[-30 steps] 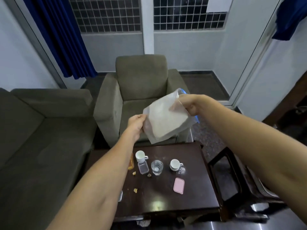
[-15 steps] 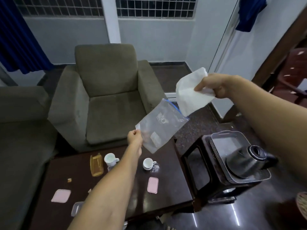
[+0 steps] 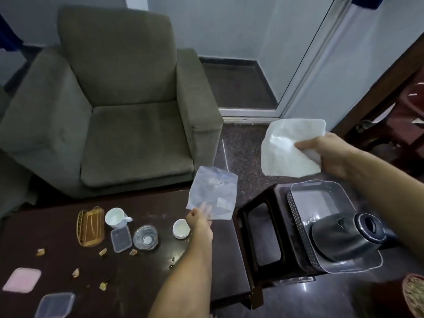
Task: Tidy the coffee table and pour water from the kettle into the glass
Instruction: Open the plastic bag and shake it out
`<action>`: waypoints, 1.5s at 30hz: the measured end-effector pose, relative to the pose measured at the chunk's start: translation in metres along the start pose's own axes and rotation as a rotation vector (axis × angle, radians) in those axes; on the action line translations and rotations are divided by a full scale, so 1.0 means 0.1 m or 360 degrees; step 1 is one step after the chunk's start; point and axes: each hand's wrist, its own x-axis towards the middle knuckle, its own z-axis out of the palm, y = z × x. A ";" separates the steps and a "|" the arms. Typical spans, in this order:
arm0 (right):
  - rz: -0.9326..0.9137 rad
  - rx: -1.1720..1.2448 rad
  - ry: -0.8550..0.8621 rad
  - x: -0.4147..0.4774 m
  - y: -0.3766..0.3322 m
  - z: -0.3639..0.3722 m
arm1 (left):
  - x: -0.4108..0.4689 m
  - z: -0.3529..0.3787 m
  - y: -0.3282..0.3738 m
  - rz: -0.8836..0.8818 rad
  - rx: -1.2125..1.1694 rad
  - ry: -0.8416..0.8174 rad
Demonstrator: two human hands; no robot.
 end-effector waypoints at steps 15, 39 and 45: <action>0.0021 -0.0099 -0.0359 0.26 0.77 0.19 | 0.31 -0.10 -0.58 -0.0413 0.0075 0.0022; -0.0145 -0.0470 -0.1342 -1.55 -0.98 2.31 | -2.15 -1.29 2.95 0.0747 0.0843 -0.0898; -0.0331 -0.0411 -0.1329 -1.88 -1.21 2.80 | -2.48 -1.81 3.59 0.1051 0.0688 -0.0691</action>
